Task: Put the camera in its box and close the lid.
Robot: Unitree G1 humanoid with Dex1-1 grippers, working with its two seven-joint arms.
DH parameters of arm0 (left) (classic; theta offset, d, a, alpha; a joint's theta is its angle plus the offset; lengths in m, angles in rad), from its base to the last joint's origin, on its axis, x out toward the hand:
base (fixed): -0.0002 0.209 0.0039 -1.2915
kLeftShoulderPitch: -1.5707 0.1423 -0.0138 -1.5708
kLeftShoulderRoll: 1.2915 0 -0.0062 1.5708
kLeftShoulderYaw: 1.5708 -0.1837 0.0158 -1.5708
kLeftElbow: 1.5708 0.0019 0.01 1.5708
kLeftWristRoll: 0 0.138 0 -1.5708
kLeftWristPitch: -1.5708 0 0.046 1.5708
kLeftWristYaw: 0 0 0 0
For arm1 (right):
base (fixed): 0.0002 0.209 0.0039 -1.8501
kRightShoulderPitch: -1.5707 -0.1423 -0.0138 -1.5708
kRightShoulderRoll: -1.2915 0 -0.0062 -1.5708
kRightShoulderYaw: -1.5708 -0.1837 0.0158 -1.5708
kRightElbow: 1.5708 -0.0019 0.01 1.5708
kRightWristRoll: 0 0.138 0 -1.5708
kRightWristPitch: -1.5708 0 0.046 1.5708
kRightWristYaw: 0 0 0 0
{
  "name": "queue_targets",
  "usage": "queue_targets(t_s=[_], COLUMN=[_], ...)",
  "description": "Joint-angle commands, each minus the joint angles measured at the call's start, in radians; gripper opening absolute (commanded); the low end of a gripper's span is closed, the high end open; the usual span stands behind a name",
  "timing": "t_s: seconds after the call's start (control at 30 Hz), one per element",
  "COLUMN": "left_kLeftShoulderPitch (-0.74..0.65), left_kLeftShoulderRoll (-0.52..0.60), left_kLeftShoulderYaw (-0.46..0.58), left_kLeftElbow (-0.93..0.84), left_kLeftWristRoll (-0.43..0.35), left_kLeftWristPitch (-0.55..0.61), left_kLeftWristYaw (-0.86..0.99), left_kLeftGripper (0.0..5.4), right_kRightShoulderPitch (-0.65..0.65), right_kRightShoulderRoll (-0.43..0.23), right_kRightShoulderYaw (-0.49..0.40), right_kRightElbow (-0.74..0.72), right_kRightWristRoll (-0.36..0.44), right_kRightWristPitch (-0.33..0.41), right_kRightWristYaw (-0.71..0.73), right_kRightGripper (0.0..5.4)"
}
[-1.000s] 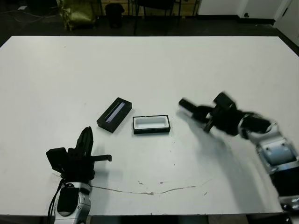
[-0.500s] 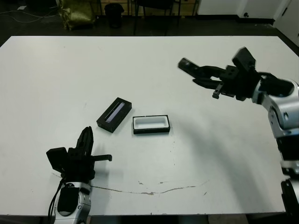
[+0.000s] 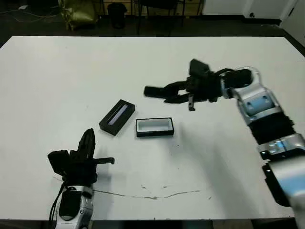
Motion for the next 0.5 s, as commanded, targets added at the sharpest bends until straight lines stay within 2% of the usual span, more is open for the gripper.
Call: queue_targets(t_s=[0.03,0.37,0.5], left_kLeftShoulderPitch=[0.016,0.02,0.022], left_kLeftShoulderRoll=[0.005,0.0,-0.008], left_kLeftShoulderYaw=[0.01,0.007,0.01], left_kLeftElbow=[0.01,0.017,0.011], left_kLeftWristRoll=[-0.009,-0.003,-0.016], left_kLeftWristPitch=[0.016,0.002,0.017], left_kLeftWristYaw=[-0.002,0.0,0.005], left_kLeftGripper=[0.0,0.0,0.0], right_kRightShoulderPitch=[-0.015,-0.018,-0.015], right_kRightShoulderRoll=[0.008,0.026,0.016], right_kRightShoulderYaw=[0.031,0.05,0.053], right_kRightElbow=[-0.013,0.01,0.006], right_kRightWristRoll=[-0.029,-0.029,-0.038], right_kRightWristPitch=[0.007,0.015,-0.011], right_kRightWristYaw=[0.036,0.14,0.157], right_kRightGripper=[0.59,0.59,0.59])
